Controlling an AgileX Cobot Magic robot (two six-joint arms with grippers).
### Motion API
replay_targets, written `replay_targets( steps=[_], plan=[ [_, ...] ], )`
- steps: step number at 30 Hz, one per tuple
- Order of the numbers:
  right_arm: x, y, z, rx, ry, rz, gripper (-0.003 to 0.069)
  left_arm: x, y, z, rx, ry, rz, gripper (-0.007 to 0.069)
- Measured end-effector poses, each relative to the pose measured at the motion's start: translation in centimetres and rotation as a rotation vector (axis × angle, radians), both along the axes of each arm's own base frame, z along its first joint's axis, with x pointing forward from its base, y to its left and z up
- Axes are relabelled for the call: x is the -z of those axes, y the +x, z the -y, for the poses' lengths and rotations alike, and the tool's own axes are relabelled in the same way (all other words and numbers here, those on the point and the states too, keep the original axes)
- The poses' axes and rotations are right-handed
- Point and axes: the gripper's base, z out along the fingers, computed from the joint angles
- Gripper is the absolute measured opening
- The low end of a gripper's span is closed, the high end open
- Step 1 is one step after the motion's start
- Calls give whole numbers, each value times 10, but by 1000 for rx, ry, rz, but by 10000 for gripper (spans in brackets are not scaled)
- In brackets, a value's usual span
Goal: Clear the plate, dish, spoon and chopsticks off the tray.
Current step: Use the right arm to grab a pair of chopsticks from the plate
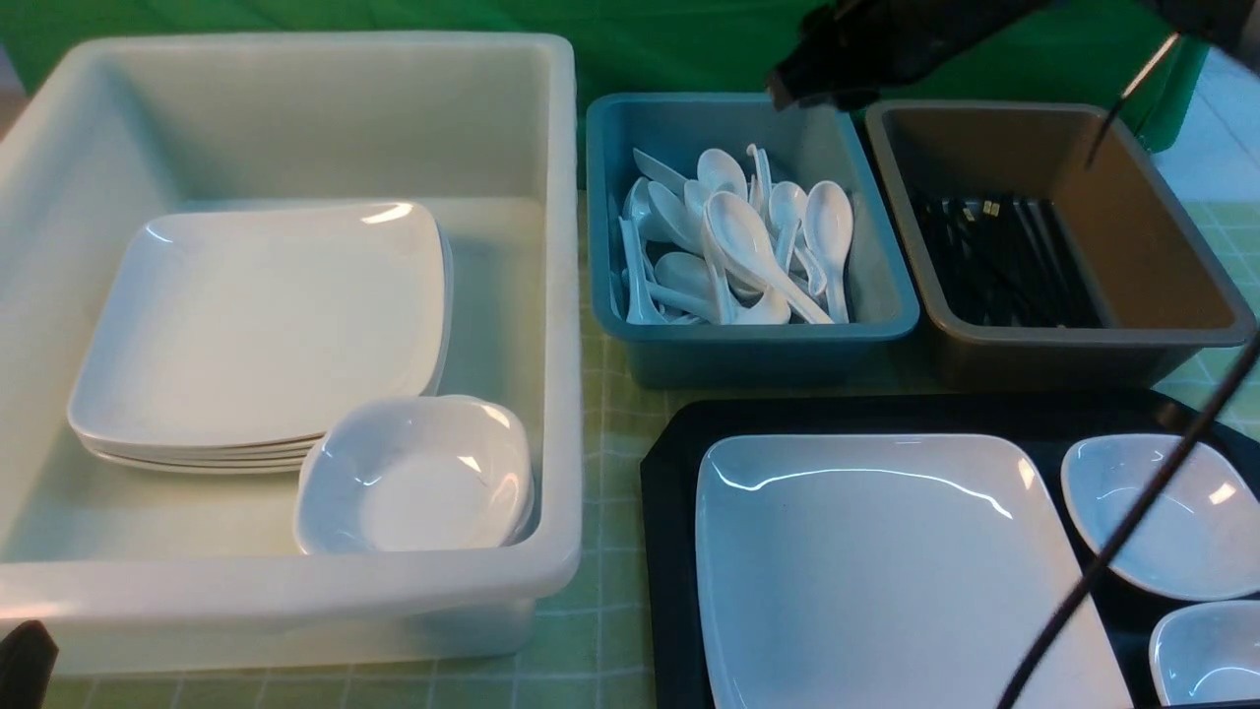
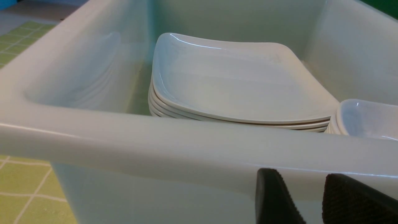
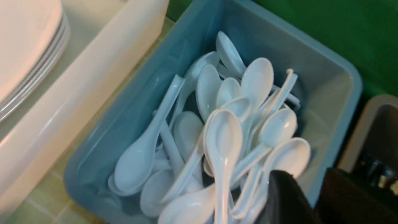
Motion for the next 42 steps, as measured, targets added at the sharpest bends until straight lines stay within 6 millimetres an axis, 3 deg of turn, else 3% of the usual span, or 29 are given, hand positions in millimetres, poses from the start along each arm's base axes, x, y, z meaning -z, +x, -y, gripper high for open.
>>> replay_targets(
  steps=[3, 7, 9, 11, 17, 21, 24, 25, 26, 28, 30, 33, 36, 40, 42],
  plan=[
    [-40, -36, 17, -25, -36, -7, 34, 0, 0, 0, 0, 0, 0, 223],
    [-84, -88, 43, -31, -48, 3, 2, 0, 0, 0, 0, 0, 0, 223],
    [-91, -98, 48, -29, -45, 14, 2, 0, 0, 0, 0, 0, 0, 223],
    [-104, -122, 61, -24, -44, 48, 2, 0, 0, 0, 0, 0, 0, 223],
    [-101, -164, 91, 73, -84, 53, 2, 0, 0, 0, 0, 0, 0, 223],
    [-80, -188, 110, 159, -118, 14, 8, 0, 0, 0, 0, 0, 0, 223],
    [-45, -216, 130, 278, -134, -51, 11, 0, 0, 0, 0, 0, 0, 223],
    [-25, -228, 139, 326, -148, -90, 11, 0, 0, 0, 0, 0, 0, 223],
    [-25, -228, 139, 326, -148, -90, 11, 0, 0, 0, 0, 0, 0, 223],
    [14, -243, 148, 369, -190, -180, 7, 0, 0, 0, 0, 0, 0, 223],
    [37, -246, 151, 382, -227, -240, 2, 0, 0, 0, 0, 0, 0, 223],
    [87, -248, 155, 361, -352, -390, -1, 0, 0, 0, 0, 0, 0, 223],
    [120, -248, 155, 293, -465, -499, 0, 0, 0, 0, 0, 0, 0, 223],
    [143, -242, 153, 200, -564, -585, 33, 0, 0, 0, 0, 0, 0, 223],
    [149, -236, 150, 166, -587, -600, 85, 0, 0, 0, 0, 0, 0, 223]
  ],
)
